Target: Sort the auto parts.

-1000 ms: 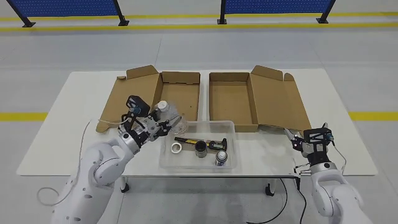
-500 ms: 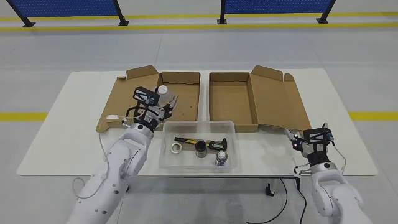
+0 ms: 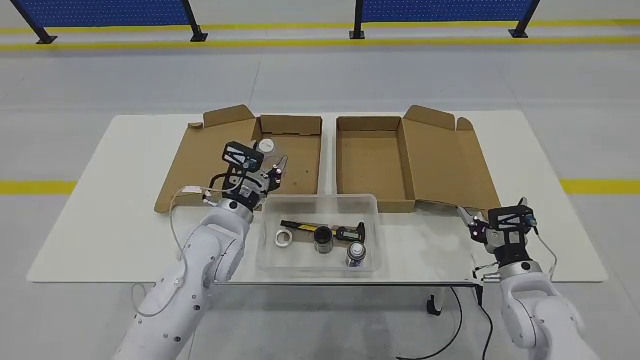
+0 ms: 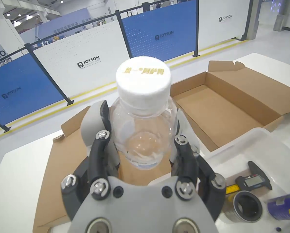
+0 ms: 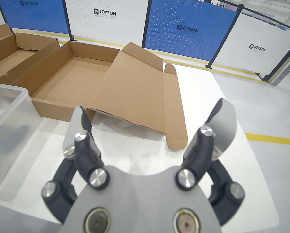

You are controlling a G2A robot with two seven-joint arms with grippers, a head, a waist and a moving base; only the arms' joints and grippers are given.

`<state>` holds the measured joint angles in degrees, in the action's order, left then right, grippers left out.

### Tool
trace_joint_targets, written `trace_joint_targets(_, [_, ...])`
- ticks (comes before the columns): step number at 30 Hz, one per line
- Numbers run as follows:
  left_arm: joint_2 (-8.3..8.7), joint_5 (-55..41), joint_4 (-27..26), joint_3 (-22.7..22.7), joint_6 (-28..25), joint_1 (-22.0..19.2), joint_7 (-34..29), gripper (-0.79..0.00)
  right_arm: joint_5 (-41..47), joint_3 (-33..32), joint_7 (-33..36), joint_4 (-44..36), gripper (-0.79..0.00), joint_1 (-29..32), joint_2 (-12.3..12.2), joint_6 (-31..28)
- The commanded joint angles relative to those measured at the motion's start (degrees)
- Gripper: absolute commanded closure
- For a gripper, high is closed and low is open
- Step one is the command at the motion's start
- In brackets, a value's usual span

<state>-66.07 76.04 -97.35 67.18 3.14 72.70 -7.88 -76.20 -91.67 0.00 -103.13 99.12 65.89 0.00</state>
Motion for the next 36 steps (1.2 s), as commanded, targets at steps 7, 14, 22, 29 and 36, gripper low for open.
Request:
trace_joint_targets(7, [-0.64, -2.5, 2.6, -0.2, -1.7, -3.6, -2.7, 0.000, 0.0, 0.0, 0.0, 0.0, -0.785, 0.0, 0.0, 0.0])
trace_joint_targets(14, [-2.66, -3.9, 10.8, -5.4, -1.1, -11.6, -3.5, 0.000, 0.0, 0.0, 0.0, 0.0, -0.785, 0.0, 0.0, 0.0])
trace_joint_targets(22, [-5.78, -6.7, 23.7, -11.8, 1.3, -19.0, -2.4, 0.000, 0.0, 0.0, 0.0, 0.0, -0.785, 0.0, 0.0, 0.0])
trace_joint_targets(29, [-7.69, -7.2, 32.6, -13.5, 6.2, -22.0, 0.7, 0.000, 0.0, 0.0, 0.0, 0.0, -0.785, 0.0, 0.0, 0.0])
trace_joint_targets(36, [-9.07, -7.2, 39.4, -14.2, 8.4, -23.3, 3.9, 0.000, 0.0, 0.0, 0.0, 0.0, -0.785, 0.0, 0.0, 0.0])
